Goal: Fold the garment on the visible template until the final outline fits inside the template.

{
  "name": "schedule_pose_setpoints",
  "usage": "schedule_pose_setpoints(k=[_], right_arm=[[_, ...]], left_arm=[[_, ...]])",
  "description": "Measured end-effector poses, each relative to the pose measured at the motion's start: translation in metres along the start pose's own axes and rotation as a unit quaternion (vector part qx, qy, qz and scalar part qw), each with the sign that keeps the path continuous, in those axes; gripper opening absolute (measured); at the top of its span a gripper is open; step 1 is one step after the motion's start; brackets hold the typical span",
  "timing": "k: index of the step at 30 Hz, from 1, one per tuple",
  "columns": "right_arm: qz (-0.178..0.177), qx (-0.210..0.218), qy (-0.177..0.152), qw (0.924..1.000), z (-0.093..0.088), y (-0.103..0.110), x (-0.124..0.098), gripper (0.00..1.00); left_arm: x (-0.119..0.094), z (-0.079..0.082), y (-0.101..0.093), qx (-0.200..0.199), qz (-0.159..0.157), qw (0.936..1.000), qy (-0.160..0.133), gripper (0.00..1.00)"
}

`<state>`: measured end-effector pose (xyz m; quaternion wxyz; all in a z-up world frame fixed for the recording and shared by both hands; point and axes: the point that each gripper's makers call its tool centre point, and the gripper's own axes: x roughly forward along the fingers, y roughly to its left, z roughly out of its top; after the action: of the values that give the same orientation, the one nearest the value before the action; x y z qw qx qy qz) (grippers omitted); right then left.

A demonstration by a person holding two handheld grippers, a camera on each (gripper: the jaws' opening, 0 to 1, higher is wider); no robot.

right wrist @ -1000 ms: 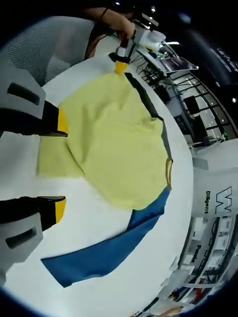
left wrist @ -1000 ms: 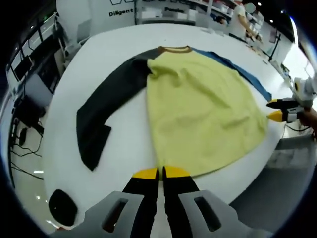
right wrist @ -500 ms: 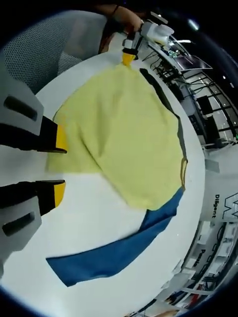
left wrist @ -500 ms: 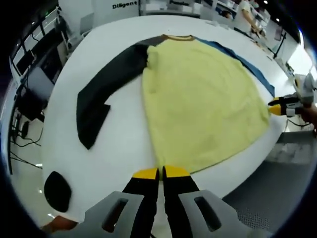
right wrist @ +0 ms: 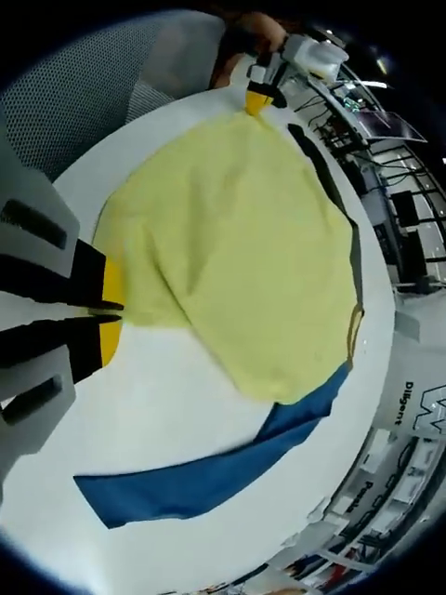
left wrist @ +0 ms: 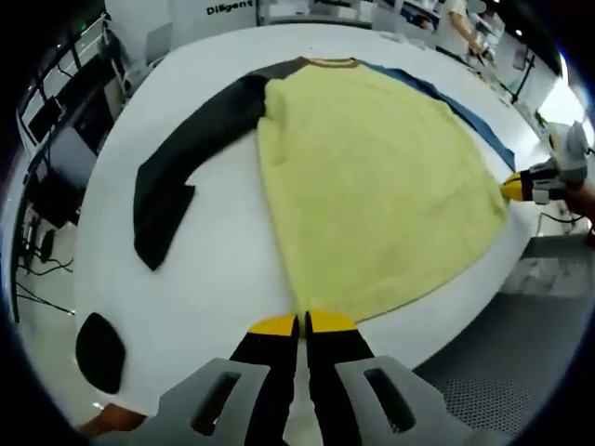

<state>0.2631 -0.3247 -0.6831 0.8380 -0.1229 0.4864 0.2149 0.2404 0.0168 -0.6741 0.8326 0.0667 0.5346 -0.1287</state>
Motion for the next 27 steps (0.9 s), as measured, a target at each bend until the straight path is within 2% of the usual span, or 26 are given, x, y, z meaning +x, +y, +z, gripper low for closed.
schedule_pose_setpoints(k=[2,4,7,14,19,27], right_arm=[[-0.005,0.011,0.008,0.9999,-0.003,-0.002,-0.003,0.0],[-0.008,0.035,0.004,0.9993,-0.003,-0.005,-0.006,0.0],[-0.01,0.076,0.014,0.997,-0.008,-0.008,-0.014,0.0],[-0.022,0.116,0.034,0.9925,-0.02,-0.007,-0.03,0.0],[-0.037,0.115,0.038,0.992,-0.023,-0.008,-0.035,0.0],[-0.057,0.073,0.062,0.9938,-0.031,-0.015,-0.027,0.0]], left_arm=[[0.0,0.0,0.0,0.0,-0.002,1.0,-0.002,0.0],[0.0,0.001,0.0,0.001,-0.002,1.0,-0.007,0.0],[0.0,0.001,0.0,-0.001,-0.006,0.9999,-0.014,0.0],[-0.002,0.001,-0.005,-0.014,-0.015,0.9995,-0.023,0.0],[-0.006,0.002,-0.01,-0.009,-0.02,0.9994,-0.026,0.0],[-0.006,-0.003,-0.019,-0.009,-0.032,0.9993,-0.016,0.0]])
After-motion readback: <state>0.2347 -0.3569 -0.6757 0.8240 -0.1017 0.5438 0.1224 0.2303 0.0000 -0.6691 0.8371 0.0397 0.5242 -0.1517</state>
